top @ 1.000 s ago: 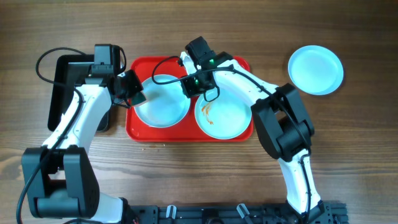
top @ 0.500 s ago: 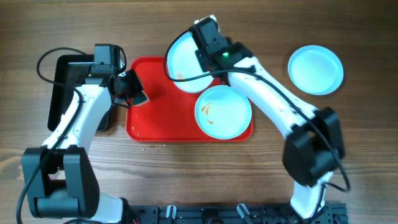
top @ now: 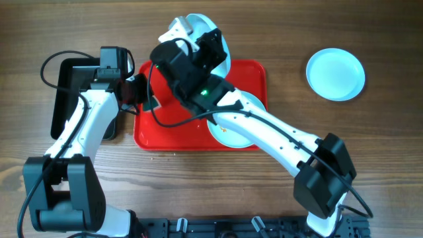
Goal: Clean dirty plates on tray and stack at the side
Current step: 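Lift the left plate with the right gripper and stack it on the side plate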
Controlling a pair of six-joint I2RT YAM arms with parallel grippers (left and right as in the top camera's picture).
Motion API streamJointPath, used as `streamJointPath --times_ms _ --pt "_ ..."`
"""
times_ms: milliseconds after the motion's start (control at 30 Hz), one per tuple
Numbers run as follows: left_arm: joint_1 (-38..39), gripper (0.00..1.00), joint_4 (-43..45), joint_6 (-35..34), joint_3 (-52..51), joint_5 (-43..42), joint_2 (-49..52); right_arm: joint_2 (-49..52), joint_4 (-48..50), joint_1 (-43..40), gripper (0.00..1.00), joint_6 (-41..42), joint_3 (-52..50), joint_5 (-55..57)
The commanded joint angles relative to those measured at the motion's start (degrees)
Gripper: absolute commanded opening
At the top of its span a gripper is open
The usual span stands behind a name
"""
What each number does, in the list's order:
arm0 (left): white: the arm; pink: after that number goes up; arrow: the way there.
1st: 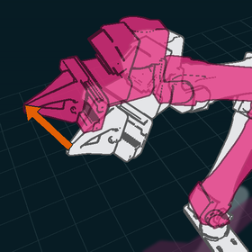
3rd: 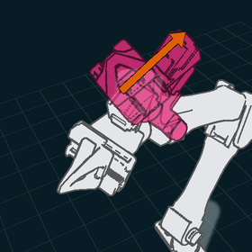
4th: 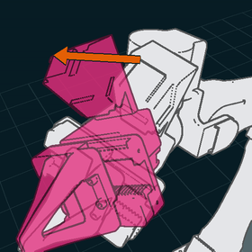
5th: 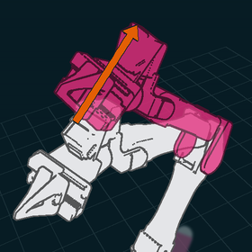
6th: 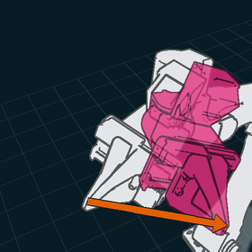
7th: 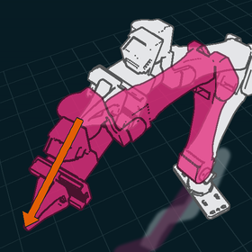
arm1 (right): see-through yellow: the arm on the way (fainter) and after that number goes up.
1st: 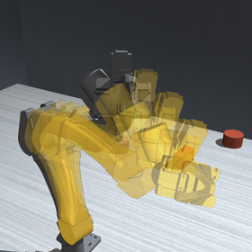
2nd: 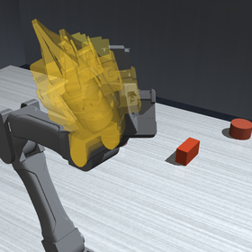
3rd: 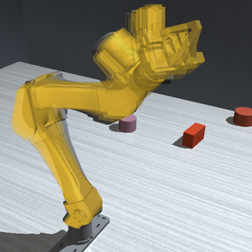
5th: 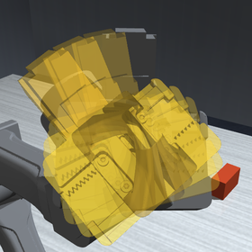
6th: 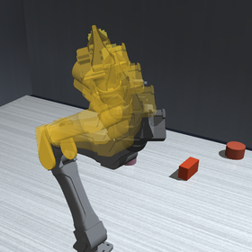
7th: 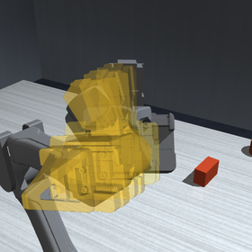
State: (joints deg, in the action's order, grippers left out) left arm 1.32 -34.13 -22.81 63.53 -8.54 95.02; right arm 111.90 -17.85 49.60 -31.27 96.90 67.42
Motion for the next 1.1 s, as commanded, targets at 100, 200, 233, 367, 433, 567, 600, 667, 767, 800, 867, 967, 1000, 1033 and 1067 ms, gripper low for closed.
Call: streamJointPath --times_ms 100,200,233,367,433,567,600,667,767,800,867,967,1000,1033,1067 --pt "-0.15 0.04 0.26 0.50 0.11 -1.07 -0.52 -0.37 0.48 0.04 0.04 -4.72 0.37 5.25" --pt "-0.15 0.04 0.24 0.50 0.11 -1.07 -0.52 -0.37 0.48 0.00 0.04 -3.61 0.26 5.11" --pt "-0.15 0.04 0.24 0.50 0.11 -1.07 -0.52 -0.37 0.48 -0.11 0.04 -2.62 0.26 5.01" --pt "-0.15 0.04 0.22 0.50 0.11 -1.07 -0.52 -0.37 -0.98 -2.58 0.04 6.01 0.26 4.02" --pt "-0.15 0.04 0.22 0.50 0.11 -1.07 -0.52 -0.76 -4.74 -5.16 0.04 10.03 0.28 -0.26" --pt "-0.15 0.04 0.22 0.50 0.11 -1.07 -0.52 -4.37 -20.48 -14.62 0.04 26.51 0.28 -26.73" --pt "-0.15 0.04 0.24 0.48 0.11 -1.07 -0.52 -5.33 -21.86 -17.44 0.04 29.14 0.28 -31.56" --pt "-0.15 0.04 0.24 0.48 0.11 -1.07 -0.52 -8.02 -23.54 -24.81 0.04 33.29 0.28 -46.12" --pt "-0.15 0.04 0.24 0.48 0.11 -1.07 -0.52 -10.80 -24.50 -36.87 0.04 34.05 0.28 -76.67" --pt "-0.15 0.04 0.24 0.48 0.11 -1.07 -0.52 -10.86 -25.20 -41.29 0.04 35.82 0.28 -83.19" --pt "-0.15 0.04 0.22 0.44 0.11 -1.07 -0.52 -10.16 -27.85 -50.07 0.04 37.40 0.00 -87.65" --pt "-0.15 0.04 0.24 0.44 0.11 -1.07 -0.52 -9.53 -28.72 -60.02 0.04 35.78 -2.97 -87.58" --pt "-0.15 0.04 0.24 0.44 0.11 -1.07 -0.52 -9.44 -28.06 -63.95 0.04 35.78 -5.35 -87.60" --pt "-0.15 0.04 0.24 0.44 0.11 -1.07 -0.52 -9.42 -27.43 -66.31 0.04 35.78 -7.08 -87.62" --pt "-0.09 0.04 0.24 0.22 0.11 -1.05 -0.52 -9.33 -26.03 -69.48 0.04 35.78 -9.81 -87.60"
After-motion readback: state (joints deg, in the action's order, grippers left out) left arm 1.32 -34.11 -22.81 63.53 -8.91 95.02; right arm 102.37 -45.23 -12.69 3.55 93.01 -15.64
